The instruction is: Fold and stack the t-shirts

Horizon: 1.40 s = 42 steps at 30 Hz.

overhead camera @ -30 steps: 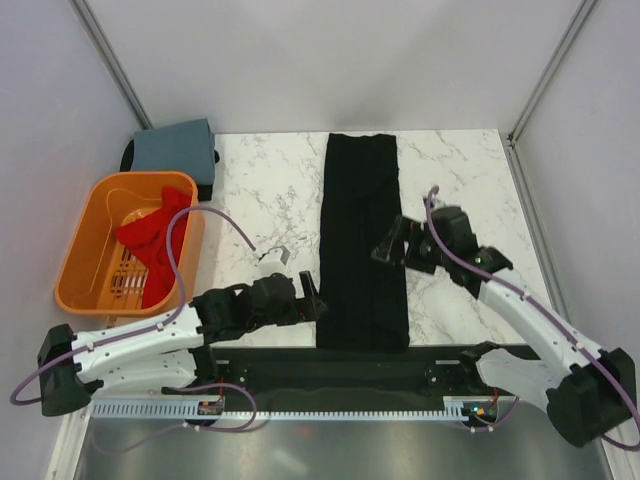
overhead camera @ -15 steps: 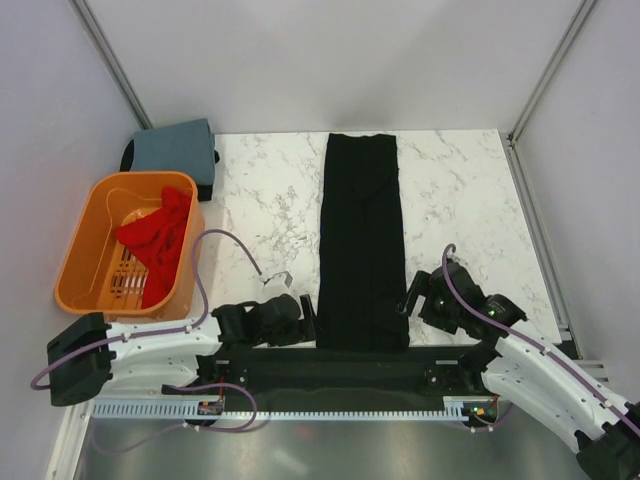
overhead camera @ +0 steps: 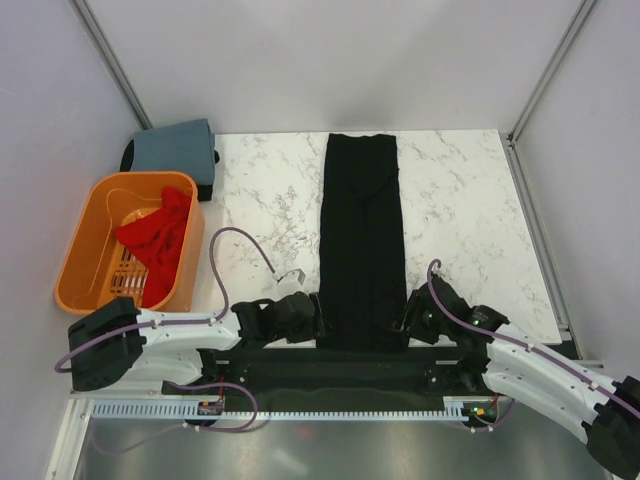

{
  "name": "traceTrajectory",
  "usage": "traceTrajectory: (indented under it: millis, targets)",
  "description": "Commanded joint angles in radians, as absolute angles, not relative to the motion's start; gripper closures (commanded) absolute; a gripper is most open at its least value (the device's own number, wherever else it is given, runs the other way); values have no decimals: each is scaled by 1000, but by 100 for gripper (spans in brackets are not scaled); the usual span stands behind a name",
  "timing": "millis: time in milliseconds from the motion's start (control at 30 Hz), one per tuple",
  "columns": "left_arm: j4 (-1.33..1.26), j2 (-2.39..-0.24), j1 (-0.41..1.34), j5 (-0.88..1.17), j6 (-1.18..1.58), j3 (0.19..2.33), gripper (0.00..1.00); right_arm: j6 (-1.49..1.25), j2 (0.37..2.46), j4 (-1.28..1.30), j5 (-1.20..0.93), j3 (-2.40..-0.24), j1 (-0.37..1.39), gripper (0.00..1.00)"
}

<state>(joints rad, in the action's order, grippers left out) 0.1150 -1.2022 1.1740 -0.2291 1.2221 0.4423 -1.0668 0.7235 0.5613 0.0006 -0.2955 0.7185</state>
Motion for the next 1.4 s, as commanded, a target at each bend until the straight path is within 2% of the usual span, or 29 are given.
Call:
traceTrajectory:
  millis: [0, 67, 100, 167, 200, 233, 300, 367, 400, 567, 700, 900, 1133, 1367]
  targets:
    - [114, -1258, 1181, -238, 1238, 439, 35, -1085, 749, 523, 2, -247, 730, 50]
    - [89, -1285, 1181, -233, 1224, 442, 41, -1091, 746, 493, 2, -227, 730, 59]
    - [74, -1295, 1183, -229, 1218, 448, 51, -1092, 749, 483, 2, -221, 730, 61]
    - [63, -1316, 1183, -224, 1204, 456, 60, -1091, 755, 466, 3, -218, 733, 69]
    - [57, -1336, 1183, -224, 1200, 465, 73, -1089, 758, 463, 2, -218, 733, 71]
    - [55, -1344, 1181, -227, 1200, 468, 80, -1080, 762, 457, 3, -218, 732, 78]
    - [52, -1361, 1181, -229, 1197, 479, 92, -1074, 767, 451, -21, -221, 732, 84]
    - [58, -1364, 1181, -221, 1193, 483, 98, -1055, 765, 446, -31, -227, 733, 97]
    - [60, -1361, 1183, -210, 1195, 483, 98, -1049, 762, 446, -37, -227, 735, 100]
    - [147, -1290, 1233, -204, 1242, 488, 98, -1034, 715, 543, -72, -270, 745, 100]
    - [319, -1267, 1356, -276, 1282, 583, 98, -1017, 678, 652, -55, -340, 753, 100]
    - [431, -1186, 1404, -308, 1313, 663, 98, -1002, 666, 759, -17, -480, 753, 100]
    - [557, -1144, 1375, -399, 1261, 782, 98, -977, 718, 792, 84, -600, 755, 100]
    - [566, -1161, 1192, -359, 1139, 862, 98, -908, 868, 781, 247, -773, 753, 100]
